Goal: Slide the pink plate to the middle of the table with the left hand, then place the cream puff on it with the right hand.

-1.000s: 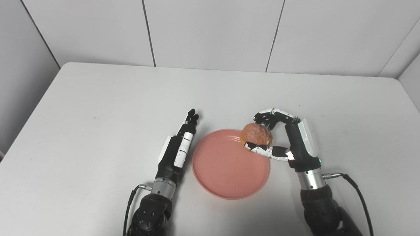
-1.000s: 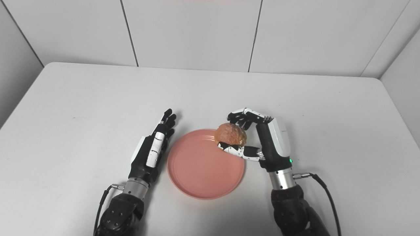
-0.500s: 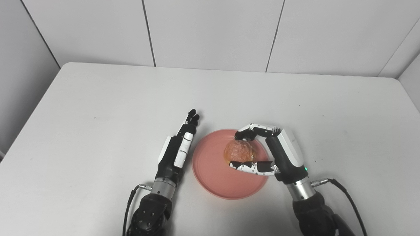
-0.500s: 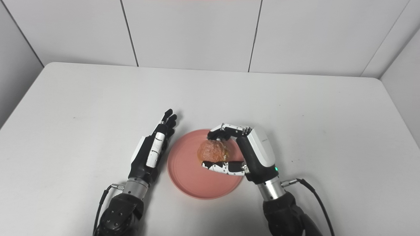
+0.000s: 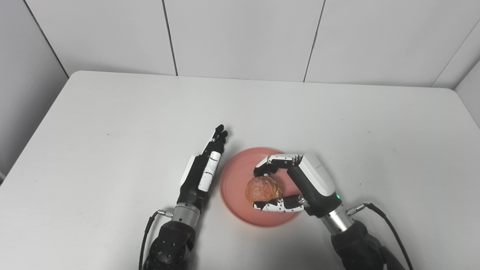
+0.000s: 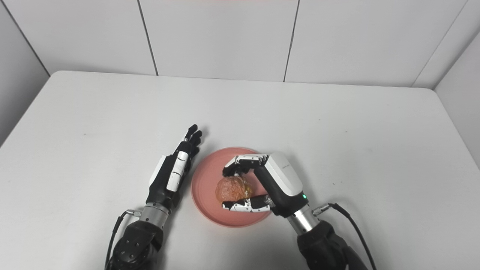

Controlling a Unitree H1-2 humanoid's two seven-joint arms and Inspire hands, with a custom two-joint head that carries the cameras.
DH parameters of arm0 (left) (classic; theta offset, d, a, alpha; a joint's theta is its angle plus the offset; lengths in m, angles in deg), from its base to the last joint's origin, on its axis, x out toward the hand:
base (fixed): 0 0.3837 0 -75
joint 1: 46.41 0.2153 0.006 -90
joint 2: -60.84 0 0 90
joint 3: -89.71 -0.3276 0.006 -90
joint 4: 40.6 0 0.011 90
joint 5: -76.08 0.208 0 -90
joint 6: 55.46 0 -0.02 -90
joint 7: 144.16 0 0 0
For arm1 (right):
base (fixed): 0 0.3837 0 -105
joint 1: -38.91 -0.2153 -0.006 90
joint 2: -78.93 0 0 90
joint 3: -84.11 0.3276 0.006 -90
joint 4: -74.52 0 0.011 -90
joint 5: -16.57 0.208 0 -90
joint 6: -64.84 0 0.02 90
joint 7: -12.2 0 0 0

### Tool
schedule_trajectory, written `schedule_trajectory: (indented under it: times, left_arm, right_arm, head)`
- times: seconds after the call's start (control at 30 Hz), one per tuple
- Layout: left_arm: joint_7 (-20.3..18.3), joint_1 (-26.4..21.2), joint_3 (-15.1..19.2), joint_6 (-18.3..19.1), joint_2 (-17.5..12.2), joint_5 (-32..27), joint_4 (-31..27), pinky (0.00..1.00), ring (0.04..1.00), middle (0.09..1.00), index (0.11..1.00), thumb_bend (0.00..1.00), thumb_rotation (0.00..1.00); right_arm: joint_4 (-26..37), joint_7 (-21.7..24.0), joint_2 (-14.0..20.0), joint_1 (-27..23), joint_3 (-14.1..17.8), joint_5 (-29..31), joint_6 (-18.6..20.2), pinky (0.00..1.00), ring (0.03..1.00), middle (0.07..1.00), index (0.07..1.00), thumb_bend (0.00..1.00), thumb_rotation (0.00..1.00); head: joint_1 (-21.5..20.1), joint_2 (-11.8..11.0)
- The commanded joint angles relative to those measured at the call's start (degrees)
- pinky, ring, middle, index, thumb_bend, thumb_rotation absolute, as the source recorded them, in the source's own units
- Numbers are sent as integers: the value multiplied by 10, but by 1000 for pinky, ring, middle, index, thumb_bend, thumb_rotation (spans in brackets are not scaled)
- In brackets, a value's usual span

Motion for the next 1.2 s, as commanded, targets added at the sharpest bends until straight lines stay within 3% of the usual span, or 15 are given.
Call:
schedule_trajectory:
  times: [0.0, 0.47, 1.17]
  left_arm:
    - [-3, -3, -4, -1, 3, 3, -21, 998, 990, 971, 955, 631, 1000]
    - [-3, -1, -4, -7, 4, 0, -21, 980, 981, 965, 952, 602, 1000]
    - [-5, -1, -3, -5, 0, -3, -26, 964, 973, 962, 950, 583, 1000]
  right_arm:
    - [19, 7, -2, -6, 10, -2, -8, 470, 464, 496, 479, 513, 0]
    - [28, 44, -9, 2, 38, -16, 5, 489, 468, 506, 470, 512, 0]
    - [35, 76, -14, 3, 55, -15, 19, 489, 465, 506, 473, 512, 0]
  head:
    - [0, 0]
    - [2, -4]
    - [2, 1]
